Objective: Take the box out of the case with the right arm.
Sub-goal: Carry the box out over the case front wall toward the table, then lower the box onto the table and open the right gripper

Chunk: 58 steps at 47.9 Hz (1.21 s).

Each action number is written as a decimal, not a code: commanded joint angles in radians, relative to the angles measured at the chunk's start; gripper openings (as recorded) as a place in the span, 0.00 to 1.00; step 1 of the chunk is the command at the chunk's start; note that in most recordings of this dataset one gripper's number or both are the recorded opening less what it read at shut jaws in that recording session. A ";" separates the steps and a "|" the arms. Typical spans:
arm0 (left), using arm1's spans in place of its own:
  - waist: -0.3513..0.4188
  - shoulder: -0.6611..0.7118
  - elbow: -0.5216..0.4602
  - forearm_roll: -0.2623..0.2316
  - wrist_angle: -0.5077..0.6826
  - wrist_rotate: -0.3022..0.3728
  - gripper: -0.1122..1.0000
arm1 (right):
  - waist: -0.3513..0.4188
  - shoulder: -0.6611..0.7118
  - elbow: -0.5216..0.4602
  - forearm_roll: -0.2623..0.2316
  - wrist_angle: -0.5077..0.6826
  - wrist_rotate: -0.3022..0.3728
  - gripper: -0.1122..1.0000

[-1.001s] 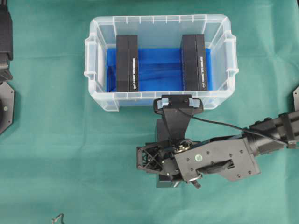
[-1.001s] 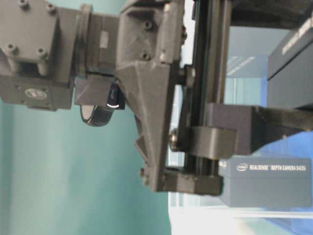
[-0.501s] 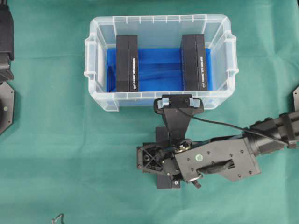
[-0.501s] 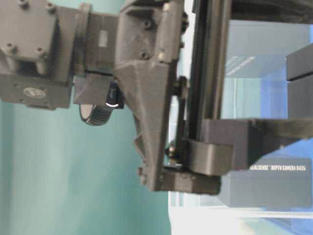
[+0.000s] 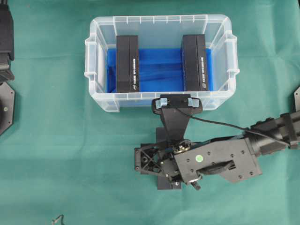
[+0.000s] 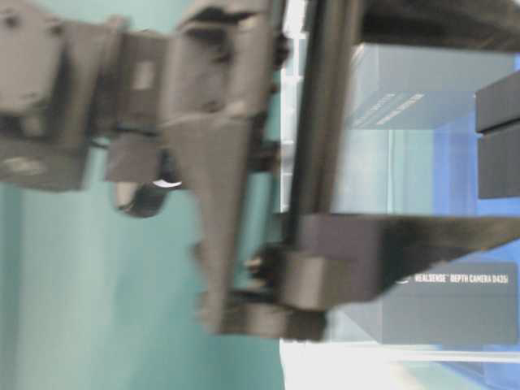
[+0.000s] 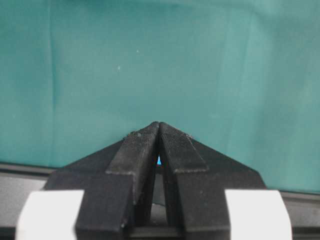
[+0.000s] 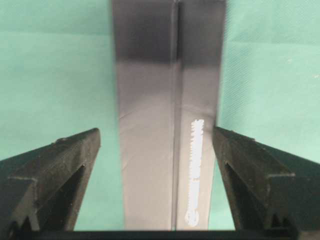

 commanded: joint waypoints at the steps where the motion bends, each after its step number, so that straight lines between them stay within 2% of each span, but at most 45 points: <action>1: 0.002 0.000 -0.021 0.003 -0.005 0.000 0.10 | -0.003 -0.064 -0.055 -0.005 0.043 -0.006 0.92; 12: 0.002 0.002 -0.023 0.003 -0.005 0.000 0.10 | -0.008 -0.075 -0.149 -0.012 0.202 -0.054 0.92; 29: 0.003 0.003 -0.025 0.003 -0.005 0.000 0.10 | -0.014 -0.089 -0.144 -0.006 0.207 -0.072 0.90; 40: 0.003 0.003 -0.025 0.003 -0.005 -0.002 0.10 | 0.008 -0.202 -0.025 -0.003 0.204 -0.043 0.89; 58: 0.002 0.002 -0.023 0.003 -0.005 0.002 0.10 | 0.104 -0.449 0.261 0.011 0.207 0.083 0.89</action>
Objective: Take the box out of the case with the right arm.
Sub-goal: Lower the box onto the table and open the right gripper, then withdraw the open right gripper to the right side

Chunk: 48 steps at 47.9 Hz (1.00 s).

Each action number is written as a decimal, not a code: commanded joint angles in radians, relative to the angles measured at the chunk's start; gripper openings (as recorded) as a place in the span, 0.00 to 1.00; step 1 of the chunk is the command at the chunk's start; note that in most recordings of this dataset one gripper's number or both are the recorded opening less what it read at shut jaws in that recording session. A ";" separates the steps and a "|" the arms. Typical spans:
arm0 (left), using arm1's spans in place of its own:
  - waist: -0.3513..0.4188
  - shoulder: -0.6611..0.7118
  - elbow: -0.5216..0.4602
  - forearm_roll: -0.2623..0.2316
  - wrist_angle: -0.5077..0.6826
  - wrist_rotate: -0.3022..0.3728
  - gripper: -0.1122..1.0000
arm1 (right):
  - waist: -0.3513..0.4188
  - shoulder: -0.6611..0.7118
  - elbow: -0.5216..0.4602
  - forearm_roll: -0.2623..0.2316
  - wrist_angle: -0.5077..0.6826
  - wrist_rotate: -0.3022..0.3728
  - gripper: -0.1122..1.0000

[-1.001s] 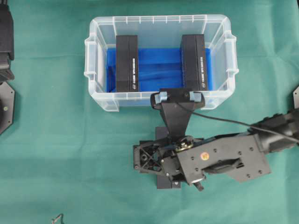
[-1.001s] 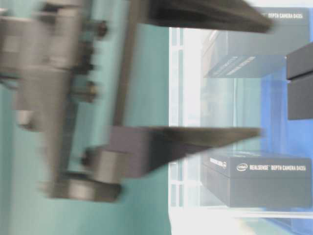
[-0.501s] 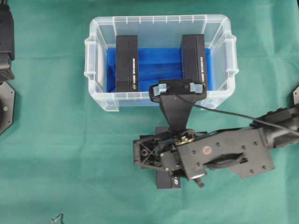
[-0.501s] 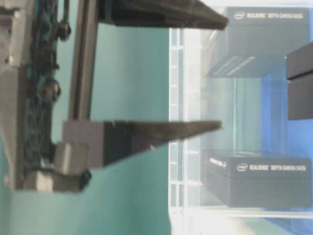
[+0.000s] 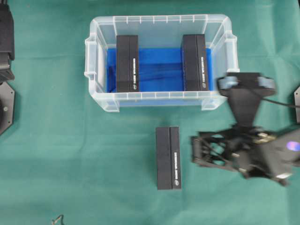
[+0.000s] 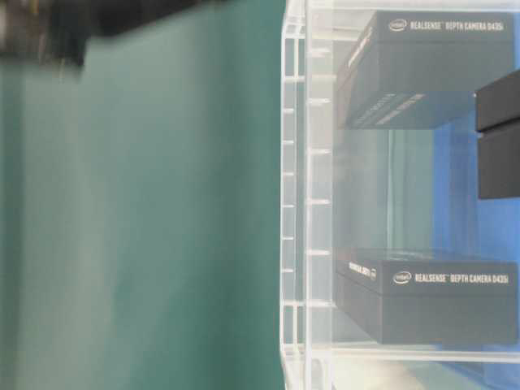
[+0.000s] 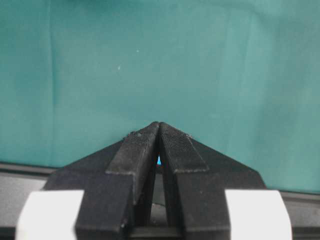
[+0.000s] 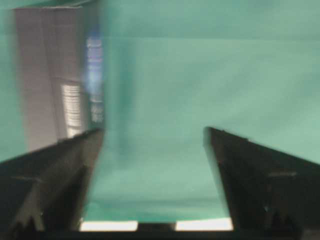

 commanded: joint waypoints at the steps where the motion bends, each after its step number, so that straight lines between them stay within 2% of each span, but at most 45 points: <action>1: 0.003 0.000 -0.023 0.003 -0.005 0.002 0.10 | 0.029 -0.083 0.044 0.012 0.002 0.021 0.89; 15: 0.003 -0.014 -0.017 0.003 -0.005 0.009 0.10 | 0.084 -0.216 0.178 0.032 0.003 0.057 0.89; 35: 0.003 -0.012 -0.018 0.003 -0.005 0.009 0.10 | 0.067 -0.273 0.225 0.021 0.017 0.032 0.89; 42: 0.002 -0.012 -0.018 0.003 -0.005 0.009 0.10 | 0.011 -0.313 0.252 0.017 0.015 -0.029 0.89; 48: 0.003 -0.012 -0.017 0.003 -0.005 0.009 0.10 | -0.072 -0.345 0.276 0.017 0.015 -0.127 0.89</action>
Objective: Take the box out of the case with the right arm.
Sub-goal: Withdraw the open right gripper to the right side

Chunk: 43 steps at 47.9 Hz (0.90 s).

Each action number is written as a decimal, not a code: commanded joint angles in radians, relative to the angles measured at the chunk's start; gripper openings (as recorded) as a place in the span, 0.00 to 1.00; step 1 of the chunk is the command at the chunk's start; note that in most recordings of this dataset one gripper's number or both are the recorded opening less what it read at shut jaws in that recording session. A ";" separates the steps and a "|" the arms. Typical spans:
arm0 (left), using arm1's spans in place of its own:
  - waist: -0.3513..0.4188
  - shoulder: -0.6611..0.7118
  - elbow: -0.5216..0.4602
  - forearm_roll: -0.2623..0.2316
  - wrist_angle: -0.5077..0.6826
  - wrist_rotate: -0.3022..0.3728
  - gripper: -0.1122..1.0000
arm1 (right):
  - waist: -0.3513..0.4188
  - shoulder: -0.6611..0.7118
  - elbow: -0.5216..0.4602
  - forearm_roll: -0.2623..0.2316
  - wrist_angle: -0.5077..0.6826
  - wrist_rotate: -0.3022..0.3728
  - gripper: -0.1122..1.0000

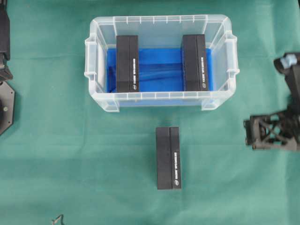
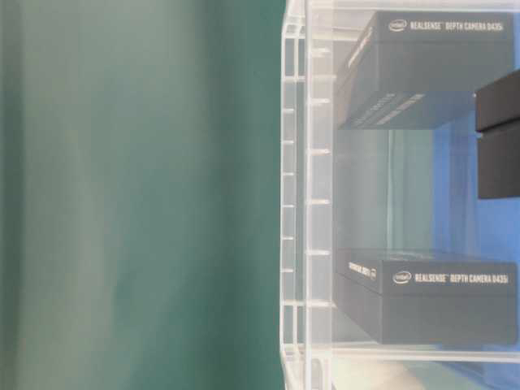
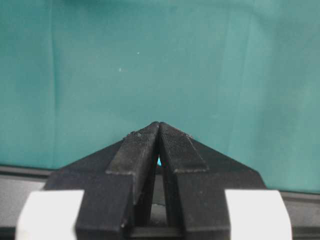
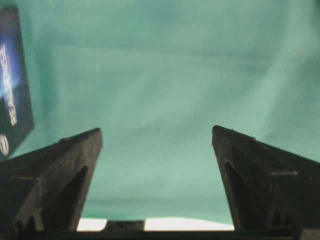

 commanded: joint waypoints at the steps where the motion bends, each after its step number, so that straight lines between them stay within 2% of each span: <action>1: 0.003 0.002 -0.018 0.003 -0.005 -0.002 0.10 | -0.064 -0.038 0.005 -0.005 0.003 -0.058 0.89; 16: 0.003 0.002 -0.017 0.003 -0.005 -0.002 0.10 | -0.380 -0.080 0.029 -0.025 0.002 -0.420 0.89; 23: 0.002 0.002 -0.018 0.003 -0.005 -0.003 0.10 | -0.502 -0.078 0.028 -0.025 -0.008 -0.549 0.89; 32: 0.003 0.006 -0.020 0.003 -0.005 -0.003 0.10 | -0.598 -0.078 0.029 -0.021 -0.011 -0.641 0.89; 43: 0.003 0.008 -0.020 0.003 -0.005 -0.003 0.10 | -0.606 -0.078 0.031 -0.020 -0.012 -0.650 0.89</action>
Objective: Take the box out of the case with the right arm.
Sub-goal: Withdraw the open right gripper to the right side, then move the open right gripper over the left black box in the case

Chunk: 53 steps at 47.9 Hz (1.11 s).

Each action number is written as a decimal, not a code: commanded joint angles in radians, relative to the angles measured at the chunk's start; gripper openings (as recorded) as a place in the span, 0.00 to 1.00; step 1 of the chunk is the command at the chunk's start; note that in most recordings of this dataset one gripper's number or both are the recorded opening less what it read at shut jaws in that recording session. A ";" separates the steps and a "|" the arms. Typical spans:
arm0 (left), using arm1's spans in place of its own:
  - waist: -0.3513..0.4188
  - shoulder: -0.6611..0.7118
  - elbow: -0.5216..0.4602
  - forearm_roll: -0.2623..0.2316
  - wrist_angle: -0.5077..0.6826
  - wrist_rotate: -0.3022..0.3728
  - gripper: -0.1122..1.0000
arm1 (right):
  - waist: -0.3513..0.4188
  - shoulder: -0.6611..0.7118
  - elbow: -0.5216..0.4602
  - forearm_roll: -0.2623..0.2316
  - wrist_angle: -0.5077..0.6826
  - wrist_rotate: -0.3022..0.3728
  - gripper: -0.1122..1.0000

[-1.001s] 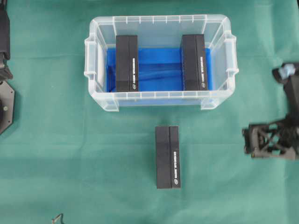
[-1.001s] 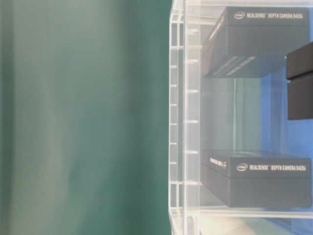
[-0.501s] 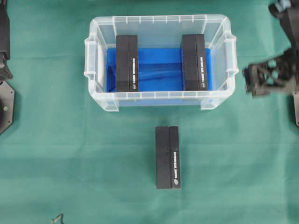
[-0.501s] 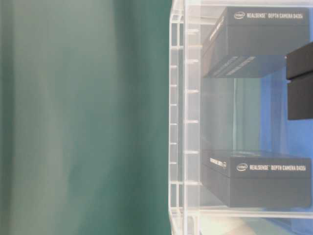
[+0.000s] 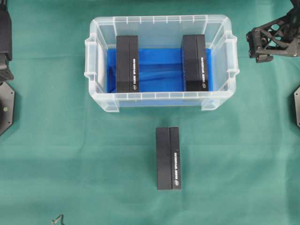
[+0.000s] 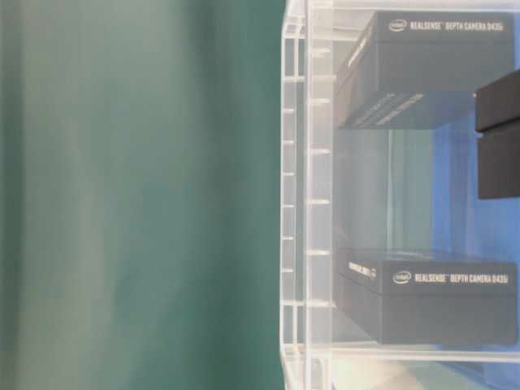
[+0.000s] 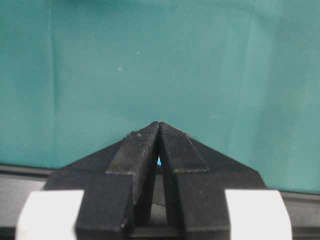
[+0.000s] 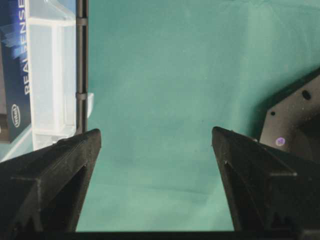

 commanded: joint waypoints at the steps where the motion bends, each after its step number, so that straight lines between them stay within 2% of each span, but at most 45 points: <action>1: 0.003 0.002 -0.021 0.003 -0.005 0.002 0.10 | -0.002 -0.011 -0.009 0.000 -0.003 -0.002 0.89; 22: 0.002 0.002 -0.021 0.003 -0.005 0.003 0.10 | -0.002 -0.011 -0.011 0.000 -0.003 -0.002 0.89; 33: 0.003 0.002 -0.021 0.003 -0.005 0.003 0.10 | -0.002 0.003 -0.023 0.017 -0.012 0.000 0.89; 44: 0.003 0.002 -0.021 0.003 -0.005 0.003 0.10 | -0.002 0.061 -0.078 0.021 -0.046 0.000 0.89; 53: 0.003 0.003 -0.023 0.005 -0.005 0.003 0.10 | 0.012 0.150 -0.160 0.023 -0.066 -0.002 0.89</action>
